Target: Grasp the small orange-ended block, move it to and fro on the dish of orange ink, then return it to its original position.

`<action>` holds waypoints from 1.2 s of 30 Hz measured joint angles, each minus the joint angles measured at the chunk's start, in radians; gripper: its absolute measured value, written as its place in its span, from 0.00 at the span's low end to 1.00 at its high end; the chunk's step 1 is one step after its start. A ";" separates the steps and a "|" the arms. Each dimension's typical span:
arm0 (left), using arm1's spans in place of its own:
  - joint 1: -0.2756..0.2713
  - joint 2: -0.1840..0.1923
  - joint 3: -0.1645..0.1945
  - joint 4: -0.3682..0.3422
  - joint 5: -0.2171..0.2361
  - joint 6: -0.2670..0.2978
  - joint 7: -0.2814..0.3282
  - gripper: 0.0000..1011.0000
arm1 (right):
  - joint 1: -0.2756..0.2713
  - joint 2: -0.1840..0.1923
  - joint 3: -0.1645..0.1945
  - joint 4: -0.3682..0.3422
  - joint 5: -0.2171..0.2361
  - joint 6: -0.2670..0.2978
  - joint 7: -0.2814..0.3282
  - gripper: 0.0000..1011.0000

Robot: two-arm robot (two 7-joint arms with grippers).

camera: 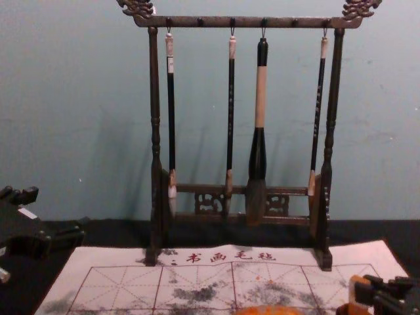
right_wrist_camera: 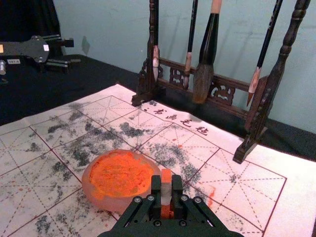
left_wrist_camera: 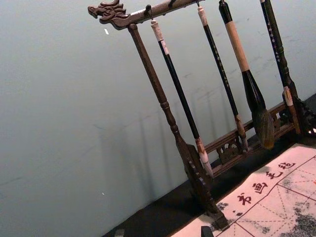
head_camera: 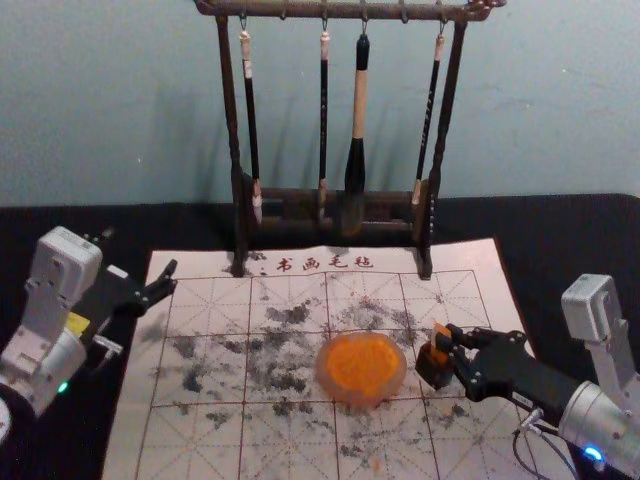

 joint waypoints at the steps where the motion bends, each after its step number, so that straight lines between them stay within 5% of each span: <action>1: 0.000 0.000 0.000 0.000 0.000 0.000 0.000 0.99 | 0.001 -0.001 -0.001 0.003 0.000 0.000 0.001 0.08; 25: 0.000 0.000 0.000 0.000 0.000 0.000 0.000 0.99 | 0.009 -0.004 -0.005 0.017 -0.003 -0.001 0.004 0.09; 36: 0.000 0.000 0.000 0.000 0.000 0.000 0.000 0.99 | 0.009 -0.004 -0.005 0.016 -0.003 -0.001 0.003 0.41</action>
